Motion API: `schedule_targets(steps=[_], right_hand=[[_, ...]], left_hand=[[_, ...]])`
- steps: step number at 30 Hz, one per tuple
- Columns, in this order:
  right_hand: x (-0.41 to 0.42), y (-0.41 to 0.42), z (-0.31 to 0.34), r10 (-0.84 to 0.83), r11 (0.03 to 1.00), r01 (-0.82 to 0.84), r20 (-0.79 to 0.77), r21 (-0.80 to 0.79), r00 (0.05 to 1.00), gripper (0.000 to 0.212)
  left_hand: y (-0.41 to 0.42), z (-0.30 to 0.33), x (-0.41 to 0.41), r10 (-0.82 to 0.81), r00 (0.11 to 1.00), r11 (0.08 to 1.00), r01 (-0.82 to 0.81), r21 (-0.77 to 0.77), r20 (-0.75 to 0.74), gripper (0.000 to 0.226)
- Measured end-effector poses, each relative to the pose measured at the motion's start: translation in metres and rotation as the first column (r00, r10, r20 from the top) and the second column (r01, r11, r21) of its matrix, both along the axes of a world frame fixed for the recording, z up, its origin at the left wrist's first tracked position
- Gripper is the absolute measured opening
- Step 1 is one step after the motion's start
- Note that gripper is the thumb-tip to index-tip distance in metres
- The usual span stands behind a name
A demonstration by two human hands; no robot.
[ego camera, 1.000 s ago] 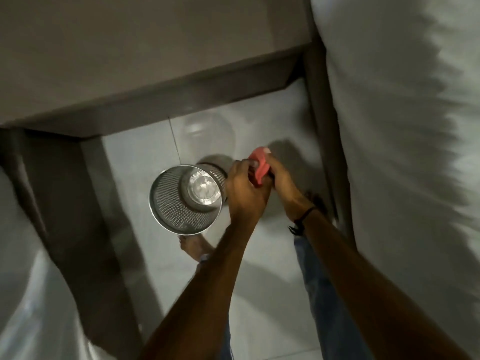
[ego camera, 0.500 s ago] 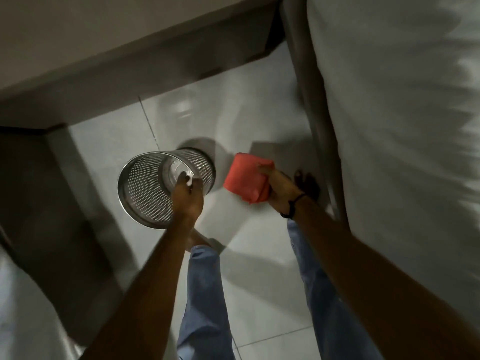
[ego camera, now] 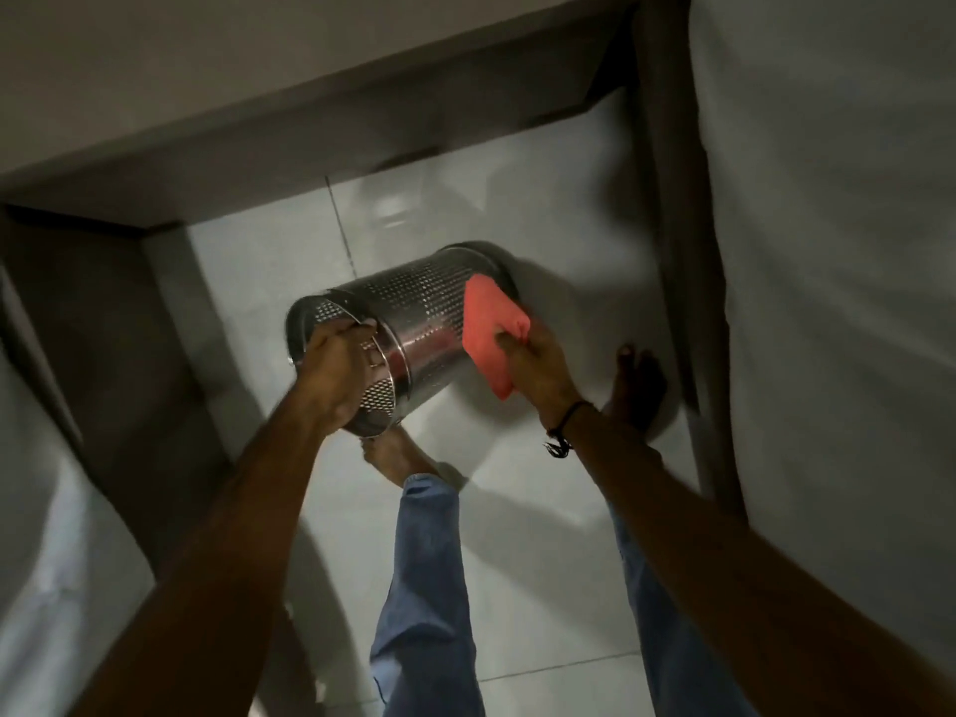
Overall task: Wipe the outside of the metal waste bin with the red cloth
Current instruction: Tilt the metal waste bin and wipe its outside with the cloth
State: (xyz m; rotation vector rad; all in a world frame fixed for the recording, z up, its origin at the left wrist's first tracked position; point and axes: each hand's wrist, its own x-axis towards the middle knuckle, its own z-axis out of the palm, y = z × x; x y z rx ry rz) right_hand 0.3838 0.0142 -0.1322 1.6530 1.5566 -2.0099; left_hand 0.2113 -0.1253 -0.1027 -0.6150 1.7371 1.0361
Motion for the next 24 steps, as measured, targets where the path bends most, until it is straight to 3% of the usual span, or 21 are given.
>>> schedule_targets(steps=[2, 5, 9, 14, 21, 24], right_hand=[[-0.011, -0.015, 0.013, 0.136, 0.98, -0.125, -0.065, 0.154, 0.989, 0.05], [-0.017, -0.038, 0.027, 0.353, 0.884, -0.294, -0.107, 0.362, 0.929, 0.05], [-0.022, -0.067, 0.03, 0.664, 0.679, -0.559, -0.072, 0.476, 0.745, 0.058], [-0.046, -0.072, 0.028, 0.727, 0.605, -0.607, -0.045, 0.515, 0.685, 0.068], [-0.089, -0.063, 0.021, 0.769, 0.538, -0.684, 0.045, 0.493, 0.637, 0.067], [-0.075, -0.08, 0.021, 0.841, 0.433, -0.757, 0.083, 0.49, 0.534, 0.066]], left_hand=[[-0.007, 0.001, -0.007, 0.038, 0.998, 0.993, -0.044, 0.106, 0.059, 0.036], [-0.008, 0.003, -0.009, 0.052, 0.996, 0.964, -0.07, 0.255, 0.077, 0.041], [-0.008, 0.003, -0.011, 0.224, 0.972, 0.898, -0.233, 0.373, 0.069, 0.039], [-0.007, 0.01, -0.007, 0.386, 0.906, 0.797, -0.422, 0.432, 0.174, 0.069], [-0.017, 0.014, -0.003, 0.265, 0.945, 0.864, -0.321, 0.387, 0.192, 0.082], [-0.022, 0.008, -0.017, 0.34, 0.925, 0.871, -0.378, 0.314, 0.172, 0.092]])
